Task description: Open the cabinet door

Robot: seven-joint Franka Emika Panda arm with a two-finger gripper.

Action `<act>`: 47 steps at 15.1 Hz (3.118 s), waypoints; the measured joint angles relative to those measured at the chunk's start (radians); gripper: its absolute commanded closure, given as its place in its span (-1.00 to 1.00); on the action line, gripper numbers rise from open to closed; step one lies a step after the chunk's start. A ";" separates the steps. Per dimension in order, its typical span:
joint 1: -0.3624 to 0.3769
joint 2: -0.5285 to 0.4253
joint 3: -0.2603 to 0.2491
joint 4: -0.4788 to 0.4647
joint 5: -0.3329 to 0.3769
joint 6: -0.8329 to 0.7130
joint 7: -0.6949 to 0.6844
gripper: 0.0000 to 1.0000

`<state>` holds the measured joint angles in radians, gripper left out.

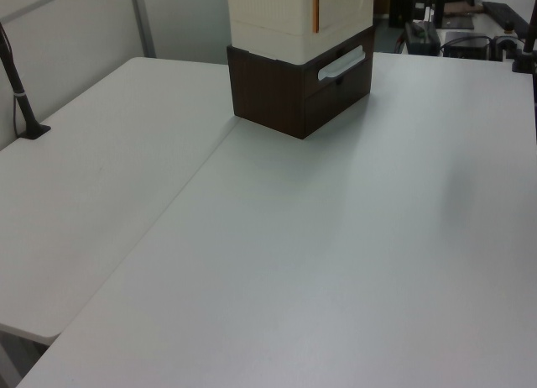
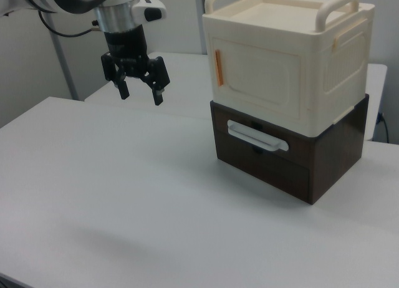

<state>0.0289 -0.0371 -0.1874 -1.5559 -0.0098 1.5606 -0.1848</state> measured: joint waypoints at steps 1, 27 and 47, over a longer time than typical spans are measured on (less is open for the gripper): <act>0.000 0.000 0.000 0.000 0.000 0.000 0.001 -1.00; 0.002 0.039 0.034 -0.001 0.000 0.151 0.032 -0.85; -0.031 0.213 0.032 0.005 0.046 0.879 0.340 -0.23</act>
<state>-0.0023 0.1761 -0.1552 -1.5512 0.0367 2.4400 0.1555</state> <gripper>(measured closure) 0.379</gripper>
